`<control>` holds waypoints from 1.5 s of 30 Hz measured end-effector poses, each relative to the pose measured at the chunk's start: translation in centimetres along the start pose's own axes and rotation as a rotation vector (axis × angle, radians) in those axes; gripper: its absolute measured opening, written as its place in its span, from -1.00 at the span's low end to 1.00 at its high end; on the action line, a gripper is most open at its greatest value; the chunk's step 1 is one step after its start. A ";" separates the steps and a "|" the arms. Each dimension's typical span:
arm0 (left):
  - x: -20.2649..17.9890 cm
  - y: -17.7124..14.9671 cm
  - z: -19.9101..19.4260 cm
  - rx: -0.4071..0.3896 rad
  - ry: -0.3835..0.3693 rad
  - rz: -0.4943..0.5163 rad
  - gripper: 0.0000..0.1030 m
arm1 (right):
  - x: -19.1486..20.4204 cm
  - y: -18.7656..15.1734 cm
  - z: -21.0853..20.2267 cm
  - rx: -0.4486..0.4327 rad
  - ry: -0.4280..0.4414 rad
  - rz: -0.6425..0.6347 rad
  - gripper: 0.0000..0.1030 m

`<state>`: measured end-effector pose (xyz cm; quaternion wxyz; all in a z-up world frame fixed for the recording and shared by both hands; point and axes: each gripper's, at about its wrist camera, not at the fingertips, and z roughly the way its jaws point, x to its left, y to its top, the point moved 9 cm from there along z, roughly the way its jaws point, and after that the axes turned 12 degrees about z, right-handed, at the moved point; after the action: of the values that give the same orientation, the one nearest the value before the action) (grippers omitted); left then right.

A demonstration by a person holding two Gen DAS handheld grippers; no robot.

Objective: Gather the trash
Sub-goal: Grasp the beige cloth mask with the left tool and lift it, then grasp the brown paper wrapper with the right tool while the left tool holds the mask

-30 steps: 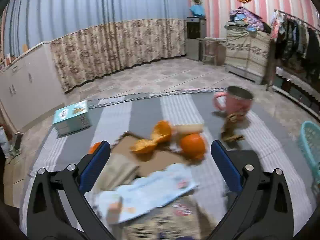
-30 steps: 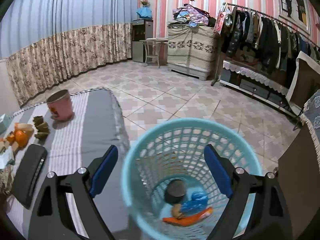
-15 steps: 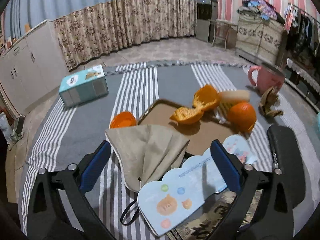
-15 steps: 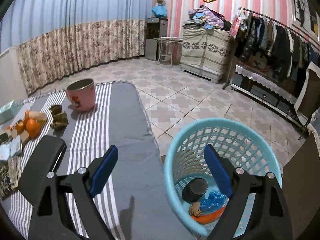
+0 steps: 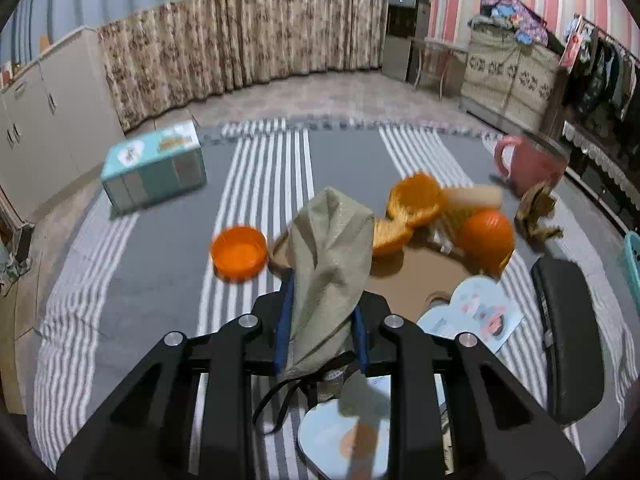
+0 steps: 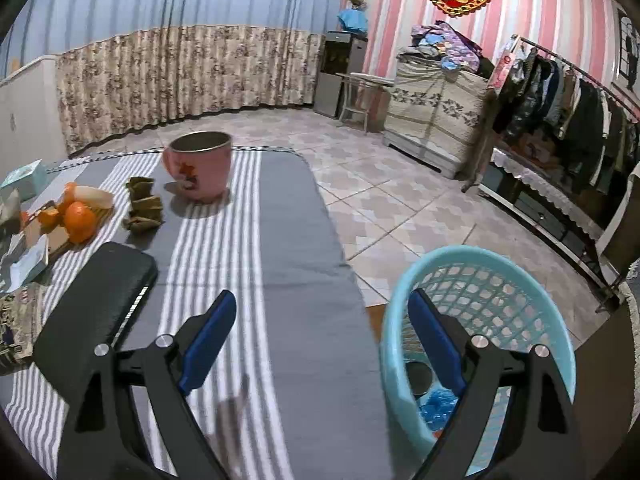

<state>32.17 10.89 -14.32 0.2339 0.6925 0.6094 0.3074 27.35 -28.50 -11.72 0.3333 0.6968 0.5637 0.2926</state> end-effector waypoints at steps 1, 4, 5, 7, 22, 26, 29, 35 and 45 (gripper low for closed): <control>0.1 0.4 -0.5 -0.019 0.004 -0.003 -0.54 | 0.0 0.0 -0.1 0.001 0.004 -0.002 0.67; 0.4 1.7 -1.7 -0.067 0.015 -0.004 -0.54 | 0.8 -0.3 -0.6 0.005 0.020 -0.014 0.67; 0.4 2.1 -2.1 -0.082 0.021 -0.003 -0.54 | 1.3 -0.3 -0.9 0.003 0.033 -0.020 0.67; 0.6 3.1 -3.0 -0.121 0.022 -0.013 -0.54 | 2.0 -0.1 -1.5 -0.011 0.047 -0.023 0.67; 3.6 3.2 -3.1 -0.203 0.081 -0.047 -0.54 | 10.4 1.3 1.6 0.035 0.139 -0.010 0.67; 4.4 3.1 -2.5 -0.202 0.109 -0.046 -0.54 | 13.3 1.8 3.8 0.063 0.159 -0.006 0.67; 4.8 3.1 -2.4 -0.204 0.105 -0.052 -0.54 | 14.9 1.8 5.5 0.095 0.168 -0.008 0.67; 5.2 3.0 -2.4 -0.203 0.125 -0.058 -0.54 | 17.9 1.5 7.8 0.156 0.166 -0.059 0.45; 5.1 2.8 -1.9 -0.190 0.108 -0.054 -0.54 | 19.4 1.7 9.8 0.241 0.207 -0.091 -0.30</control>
<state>33.14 15.40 -10.36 0.2736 0.6329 0.6077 0.3940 39.78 -11.09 -15.68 0.2005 0.6715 0.6571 0.2777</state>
